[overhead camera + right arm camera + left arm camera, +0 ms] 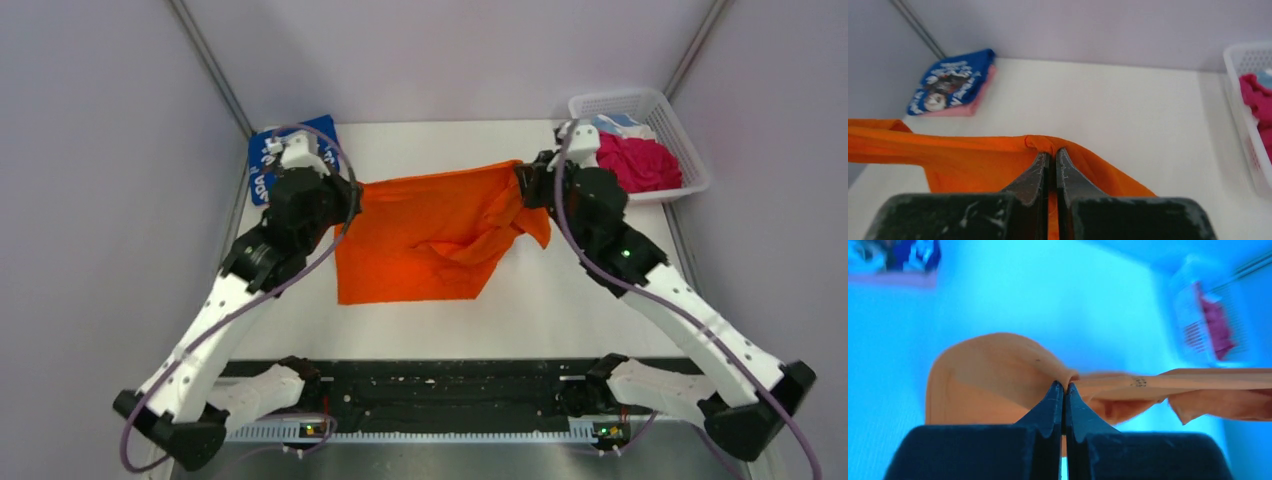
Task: Fold and stack the t-shirts
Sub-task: Flatten out the tshirt
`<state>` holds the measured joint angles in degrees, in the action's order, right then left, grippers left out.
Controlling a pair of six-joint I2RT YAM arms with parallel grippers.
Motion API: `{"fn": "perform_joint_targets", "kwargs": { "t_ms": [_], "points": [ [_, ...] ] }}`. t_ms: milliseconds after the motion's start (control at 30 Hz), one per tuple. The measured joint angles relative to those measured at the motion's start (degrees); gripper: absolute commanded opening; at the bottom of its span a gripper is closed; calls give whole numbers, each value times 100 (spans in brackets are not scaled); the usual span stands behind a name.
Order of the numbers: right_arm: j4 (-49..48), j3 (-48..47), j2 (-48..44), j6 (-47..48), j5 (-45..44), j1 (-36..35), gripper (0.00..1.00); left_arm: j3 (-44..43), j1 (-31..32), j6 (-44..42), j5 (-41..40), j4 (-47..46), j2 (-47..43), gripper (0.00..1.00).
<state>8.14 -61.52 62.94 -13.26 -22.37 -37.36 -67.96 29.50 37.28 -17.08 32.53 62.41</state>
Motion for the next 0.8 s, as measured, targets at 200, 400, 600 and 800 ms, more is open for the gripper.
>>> {"fn": "perform_joint_targets", "kwargs": {
  "t_ms": [200, 400, 600, 800],
  "points": [
    [319, -1093, -1038, 448, 1620, 0, 0, -1012, 11, -603, 595, -442, -1322, 0],
    [828, -2675, -1287, 610, 3228, 0, 0, -1956, 20, -909, 1867, -815, -1845, 0],
    [1419, -3762, -1292, 793, 3908, 0, 0, -2376, 24, -1043, 2433, -942, -1869, 0],
    [1766, -4142, -1047, 1143, 3558, -2, 0, -2739, 31, -1220, 2146, -922, -1438, 0]
  ]
}}
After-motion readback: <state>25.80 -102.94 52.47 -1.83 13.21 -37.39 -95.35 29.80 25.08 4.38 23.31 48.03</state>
